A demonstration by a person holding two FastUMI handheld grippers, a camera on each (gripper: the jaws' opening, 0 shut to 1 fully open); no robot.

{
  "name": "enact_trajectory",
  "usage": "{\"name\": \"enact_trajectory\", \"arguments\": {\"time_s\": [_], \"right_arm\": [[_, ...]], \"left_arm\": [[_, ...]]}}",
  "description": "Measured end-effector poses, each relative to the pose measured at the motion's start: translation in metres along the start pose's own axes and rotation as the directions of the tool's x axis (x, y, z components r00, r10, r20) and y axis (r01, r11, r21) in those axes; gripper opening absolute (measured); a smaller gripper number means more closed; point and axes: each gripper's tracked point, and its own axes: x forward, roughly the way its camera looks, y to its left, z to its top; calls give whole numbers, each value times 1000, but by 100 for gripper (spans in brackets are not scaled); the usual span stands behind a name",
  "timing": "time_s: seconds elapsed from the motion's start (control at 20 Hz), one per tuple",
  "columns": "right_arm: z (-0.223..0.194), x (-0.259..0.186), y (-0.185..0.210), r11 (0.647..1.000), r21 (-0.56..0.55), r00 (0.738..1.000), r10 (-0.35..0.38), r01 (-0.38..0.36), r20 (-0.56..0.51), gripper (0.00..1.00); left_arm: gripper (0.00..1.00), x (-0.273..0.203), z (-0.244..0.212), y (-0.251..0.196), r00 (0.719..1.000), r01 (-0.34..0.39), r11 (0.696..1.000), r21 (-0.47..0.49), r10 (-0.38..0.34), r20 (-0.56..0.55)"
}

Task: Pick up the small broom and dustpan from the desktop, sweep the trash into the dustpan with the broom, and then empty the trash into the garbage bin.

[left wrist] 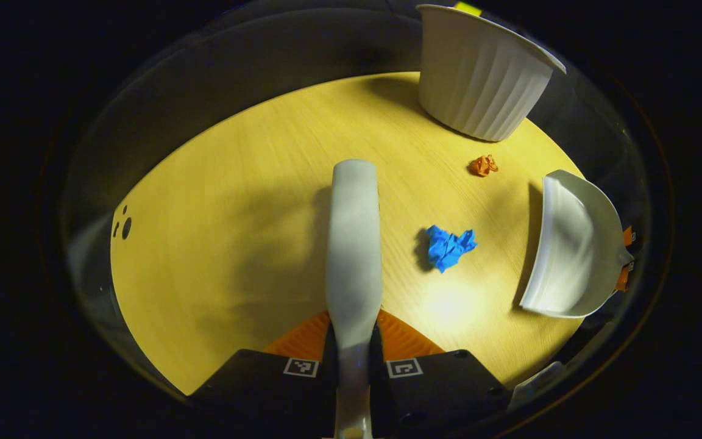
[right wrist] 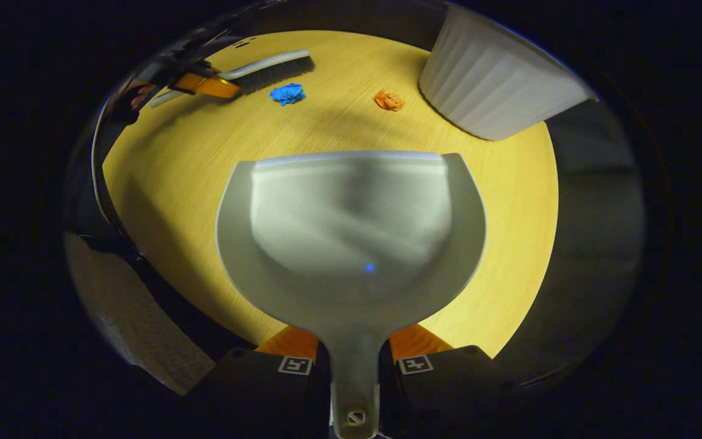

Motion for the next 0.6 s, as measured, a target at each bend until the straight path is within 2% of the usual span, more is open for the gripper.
{"name": "enact_trajectory", "arguments": {"time_s": [0.2, 0.25, 0.3, 0.45, 0.5, 0.55, 0.6], "right_arm": [[12, 11, -3, 999, -31, 999, 31, -31, 12, 36], [13, 13, -4, 999, -31, 999, 39, -39, 14, 41], [16, 14, -5, 998, -27, 999, 49, -49, 16, 36], [18, 15, -9, 997, -14, 997, 70, -70, 23, 36], [18, 15, -10, 997, -14, 997, 74, -74, 27, 36], [18, 18, -12, 997, -15, 997, 78, -77, 30, 41], [21, 22, -15, 997, -20, 996, 80, -79, 37, 36]], "left_arm": [[26, 14, 32, -20, 1000, 20, 998, 54, -21, 13], [26, 18, 38, -28, 999, 36, 997, 68, -37, 14], [26, 20, 44, -36, 998, 53, 995, 86, -55, 14], [27, 21, 57, -61, 993, 117, 980, 160, -119, 6], [27, 19, 62, -70, 990, 138, 973, 184, -140, -1], [27, 18, 65, -79, 986, 162, 965, 204, -164, -6], [27, 15, 68, -92, 979, 201, 954, 223, -203, -16]]}}
